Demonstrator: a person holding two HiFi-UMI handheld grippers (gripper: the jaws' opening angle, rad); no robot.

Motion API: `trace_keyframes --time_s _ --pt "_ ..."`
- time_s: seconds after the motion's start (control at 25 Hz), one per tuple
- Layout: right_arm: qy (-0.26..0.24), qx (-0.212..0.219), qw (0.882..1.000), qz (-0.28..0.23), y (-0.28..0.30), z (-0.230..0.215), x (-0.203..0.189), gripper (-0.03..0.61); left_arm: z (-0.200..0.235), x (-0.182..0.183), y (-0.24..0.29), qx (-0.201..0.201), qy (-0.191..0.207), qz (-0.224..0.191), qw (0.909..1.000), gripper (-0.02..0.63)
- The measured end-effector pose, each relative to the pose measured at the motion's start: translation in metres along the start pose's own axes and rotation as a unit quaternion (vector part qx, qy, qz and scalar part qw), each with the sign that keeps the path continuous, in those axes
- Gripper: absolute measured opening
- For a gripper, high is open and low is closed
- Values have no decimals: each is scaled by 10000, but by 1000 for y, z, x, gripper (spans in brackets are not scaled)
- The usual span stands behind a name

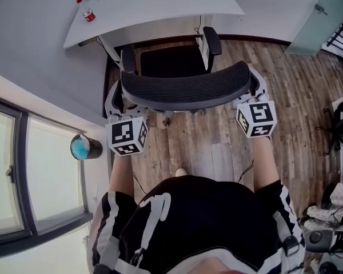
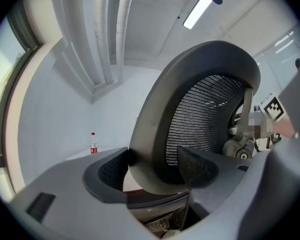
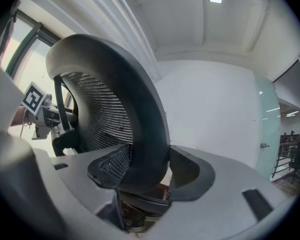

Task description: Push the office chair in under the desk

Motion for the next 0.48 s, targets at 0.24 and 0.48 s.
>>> trace_keyframes --time_s 0.24,0.48 --pt "17 -63 10000 25 24 -6 2 242 11 0 23 -77 29 -10 10000 308" --pt "37 -147 9999 -35 41 -12 2 242 17 1 41 -177 63 0 9998 307"
Point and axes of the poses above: the fingertips, and each gripper's own axes: y forward along the fingers, z to its left, x out of its top, the point moved 4 cm from there along -y, backward along the fingers, and after that the axes turned 4 degrees about z, right-handed, at the moved point
